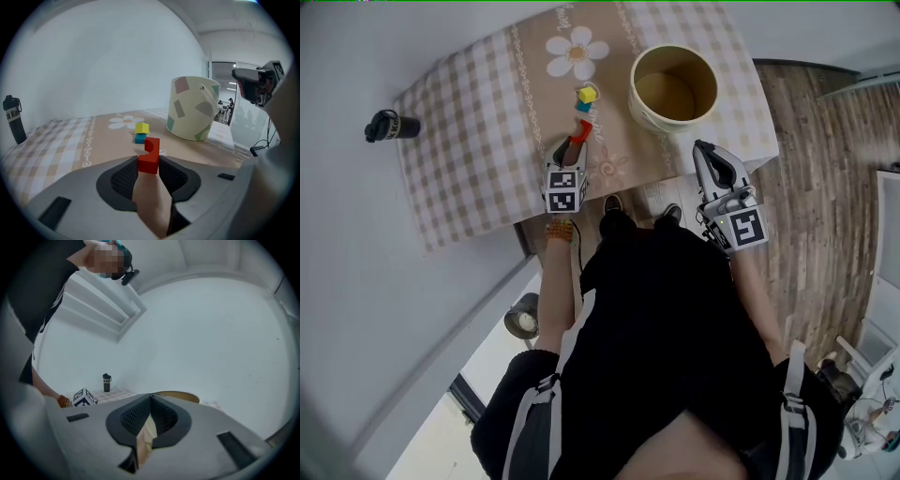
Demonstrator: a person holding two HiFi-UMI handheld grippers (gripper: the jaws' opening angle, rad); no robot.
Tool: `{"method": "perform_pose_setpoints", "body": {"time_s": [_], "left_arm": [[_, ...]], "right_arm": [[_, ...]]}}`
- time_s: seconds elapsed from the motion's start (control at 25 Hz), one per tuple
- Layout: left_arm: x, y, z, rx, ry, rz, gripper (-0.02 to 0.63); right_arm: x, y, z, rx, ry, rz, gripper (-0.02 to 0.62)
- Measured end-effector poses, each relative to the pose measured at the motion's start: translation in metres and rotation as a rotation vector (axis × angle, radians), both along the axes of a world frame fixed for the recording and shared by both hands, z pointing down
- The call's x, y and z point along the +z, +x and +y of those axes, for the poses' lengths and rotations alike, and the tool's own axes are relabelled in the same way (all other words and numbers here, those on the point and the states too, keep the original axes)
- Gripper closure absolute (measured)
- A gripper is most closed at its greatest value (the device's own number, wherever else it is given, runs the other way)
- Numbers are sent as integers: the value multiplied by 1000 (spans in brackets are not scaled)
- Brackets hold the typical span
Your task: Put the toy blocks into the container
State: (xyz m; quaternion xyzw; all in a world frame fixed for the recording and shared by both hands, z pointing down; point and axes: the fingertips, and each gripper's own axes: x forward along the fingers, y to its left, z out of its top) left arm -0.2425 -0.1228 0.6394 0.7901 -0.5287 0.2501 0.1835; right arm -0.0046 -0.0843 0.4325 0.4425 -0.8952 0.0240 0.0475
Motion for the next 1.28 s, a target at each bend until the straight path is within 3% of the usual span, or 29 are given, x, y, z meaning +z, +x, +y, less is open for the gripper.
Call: {"method": "perform_pose_setpoints", "body": {"time_s": [0.6,1.04,1.16,1.28], "left_arm": [[-85,56,22,37,191,85,468],[-127,90,46,79,283,69,469],[-155,96,38,79,304,67,471],[-194,106,18,134,364,40,471]], "right_arm": [[20,15,5,13,-43,7,589],[33,26,11,-2,-53,-19,589],[31,35,9,-3,-67,-16,589],[31,47,10,21,-70,-16,589]]}}
